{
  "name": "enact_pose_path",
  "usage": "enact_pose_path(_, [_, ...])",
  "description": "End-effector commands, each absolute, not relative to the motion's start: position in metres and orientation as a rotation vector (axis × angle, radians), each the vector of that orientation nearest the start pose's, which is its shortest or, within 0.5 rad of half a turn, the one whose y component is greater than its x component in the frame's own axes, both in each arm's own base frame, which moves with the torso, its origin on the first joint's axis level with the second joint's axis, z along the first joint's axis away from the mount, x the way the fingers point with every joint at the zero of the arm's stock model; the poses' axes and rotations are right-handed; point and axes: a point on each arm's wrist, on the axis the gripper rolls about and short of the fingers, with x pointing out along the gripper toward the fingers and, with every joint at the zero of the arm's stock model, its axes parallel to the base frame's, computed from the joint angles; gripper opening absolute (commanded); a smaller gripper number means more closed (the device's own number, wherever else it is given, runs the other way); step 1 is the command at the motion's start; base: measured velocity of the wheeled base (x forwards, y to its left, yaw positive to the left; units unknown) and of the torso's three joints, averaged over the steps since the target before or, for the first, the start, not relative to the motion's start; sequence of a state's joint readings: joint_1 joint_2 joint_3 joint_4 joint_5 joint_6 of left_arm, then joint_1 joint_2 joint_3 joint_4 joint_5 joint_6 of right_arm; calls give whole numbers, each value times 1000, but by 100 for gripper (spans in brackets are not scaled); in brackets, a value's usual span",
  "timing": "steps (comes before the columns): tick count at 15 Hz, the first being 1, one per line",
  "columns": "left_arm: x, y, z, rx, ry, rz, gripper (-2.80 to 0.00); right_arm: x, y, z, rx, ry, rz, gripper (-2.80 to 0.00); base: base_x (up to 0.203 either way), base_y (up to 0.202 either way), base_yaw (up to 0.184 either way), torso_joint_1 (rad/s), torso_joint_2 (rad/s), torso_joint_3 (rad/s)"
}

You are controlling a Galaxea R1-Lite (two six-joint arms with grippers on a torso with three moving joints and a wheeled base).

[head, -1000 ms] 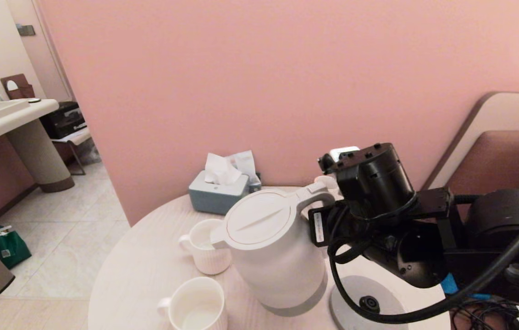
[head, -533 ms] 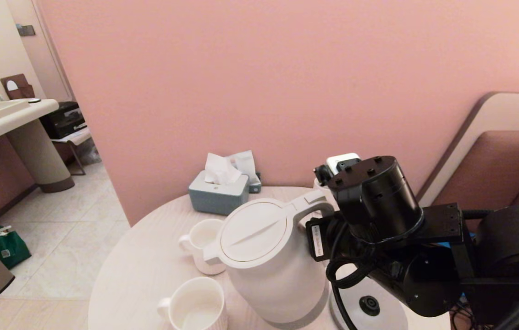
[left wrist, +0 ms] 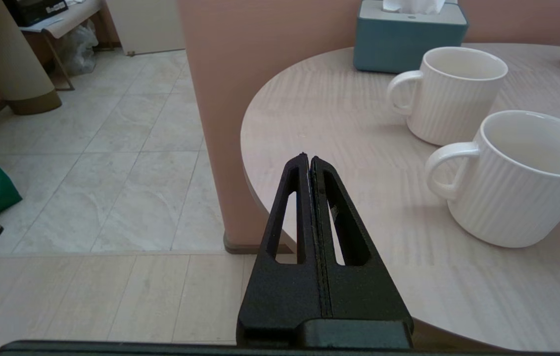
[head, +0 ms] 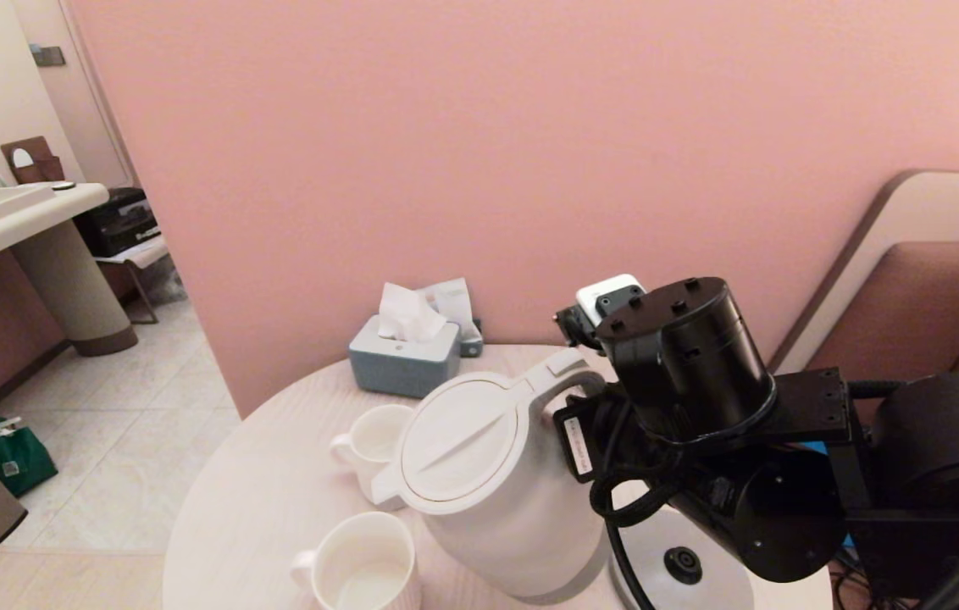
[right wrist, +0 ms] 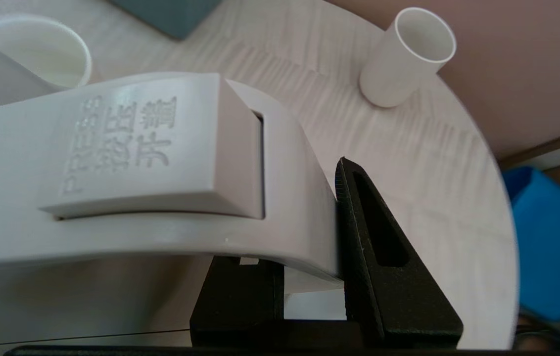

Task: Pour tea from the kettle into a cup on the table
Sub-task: Pour water into another cup

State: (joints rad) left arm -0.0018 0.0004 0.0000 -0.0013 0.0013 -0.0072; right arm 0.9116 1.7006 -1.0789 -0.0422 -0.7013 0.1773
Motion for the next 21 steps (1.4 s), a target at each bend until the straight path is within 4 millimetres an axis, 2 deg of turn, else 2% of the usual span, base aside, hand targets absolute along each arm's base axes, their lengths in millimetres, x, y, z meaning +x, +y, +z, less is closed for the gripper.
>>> enact_pose_path(1, [-23, 0, 76, -8, -1, 0, -280, 200, 235, 202, -292, 417, 175, -280, 0, 0, 0, 0, 0, 0])
enact_pose_path(5, [-23, 0, 76, -8, -1, 0, -280, 203, 241, 194, -387, 429, 202, -280, 0, 0, 0, 0, 0, 0])
enact_pose_path(12, [-23, 0, 76, -8, -2, 0, -280, 211, 252, 208, -452, 381, 227, -280, 0, 0, 0, 0, 0, 0])
enact_pose_path(21, [-23, 0, 76, -8, -1, 0, -280, 220, 264, 206, -551, 366, 246, -280, 0, 0, 0, 0, 0, 0])
